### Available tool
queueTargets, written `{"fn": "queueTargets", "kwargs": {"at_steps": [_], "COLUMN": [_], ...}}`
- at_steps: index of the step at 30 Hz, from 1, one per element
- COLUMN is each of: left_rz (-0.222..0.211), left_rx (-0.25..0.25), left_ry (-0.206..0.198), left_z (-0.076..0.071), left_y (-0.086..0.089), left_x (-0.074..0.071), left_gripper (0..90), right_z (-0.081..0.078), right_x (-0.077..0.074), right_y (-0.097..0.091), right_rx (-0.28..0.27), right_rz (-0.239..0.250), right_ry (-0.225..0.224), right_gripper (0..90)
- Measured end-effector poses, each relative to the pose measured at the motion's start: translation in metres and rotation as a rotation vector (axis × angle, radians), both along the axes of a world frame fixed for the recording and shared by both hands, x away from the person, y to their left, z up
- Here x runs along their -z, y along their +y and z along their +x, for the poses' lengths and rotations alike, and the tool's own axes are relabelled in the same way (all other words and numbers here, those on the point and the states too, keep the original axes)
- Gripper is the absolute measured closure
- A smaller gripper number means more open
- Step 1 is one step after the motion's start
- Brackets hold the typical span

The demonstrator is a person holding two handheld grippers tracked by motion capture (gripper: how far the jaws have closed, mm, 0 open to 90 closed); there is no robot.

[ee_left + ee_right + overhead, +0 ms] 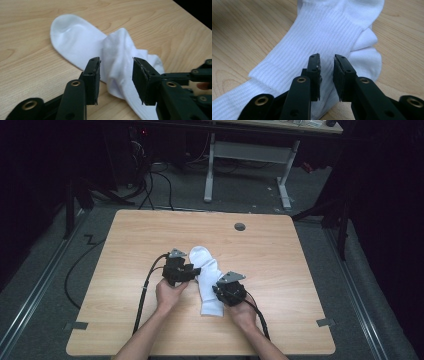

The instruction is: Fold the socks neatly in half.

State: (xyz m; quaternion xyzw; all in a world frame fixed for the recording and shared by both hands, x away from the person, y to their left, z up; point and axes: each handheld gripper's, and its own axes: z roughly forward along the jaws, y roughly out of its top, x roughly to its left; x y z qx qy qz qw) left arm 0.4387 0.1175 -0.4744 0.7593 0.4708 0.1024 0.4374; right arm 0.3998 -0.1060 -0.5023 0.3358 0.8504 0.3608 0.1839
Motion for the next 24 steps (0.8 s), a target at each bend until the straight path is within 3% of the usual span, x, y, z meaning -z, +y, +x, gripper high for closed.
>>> {"fn": "queueTargets", "kwargs": {"at_steps": [3, 4, 6, 8, 12, 14, 19, 24], "left_rz": [0.011, 0.006, -0.004, -0.015, -0.018, 0.006, 0.046, 0.099], "left_rx": [0.016, 0.024, 0.037, 0.067, 0.125, 0.177, 0.222, 0.288], "left_ry": [0.015, 0.018, 0.016, -0.013, -0.052, -0.082, -0.106, -0.117], "left_z": [0.001, 0.001, 0.001, -0.003, -0.013, -0.023, -0.032, -0.039], "left_y": [-0.001, -0.002, -0.003, -0.006, -0.012, -0.018, -0.027, -0.040], "left_x": [0.003, 0.004, 0.004, 0.000, -0.007, -0.013, -0.016, -0.012], "left_gripper": [62.4, 70.2, 75.2, 86.4, 87.3, 87.4, 87.3, 87.2], "right_z": [0.000, 0.000, 0.000, 0.001, 0.001, 0.002, -0.002, -0.010], "right_x": [0.000, 0.000, 0.000, 0.000, 0.000, -0.001, -0.007, -0.028], "right_y": [0.000, 0.000, 0.000, 0.000, -0.001, -0.002, -0.008, -0.024], "right_rx": [-0.002, -0.003, -0.002, -0.001, 0.002, 0.007, 0.022, 0.041], "right_rz": [-0.001, -0.002, -0.001, 0.001, 0.009, 0.020, 0.054, 0.121], "right_ry": [-0.003, -0.004, -0.003, 0.002, 0.009, 0.016, 0.014, -0.041], "right_gripper": [76.0, 76.1, 76.1, 76.1, 76.2, 76.2, 75.6, 73.7]}}
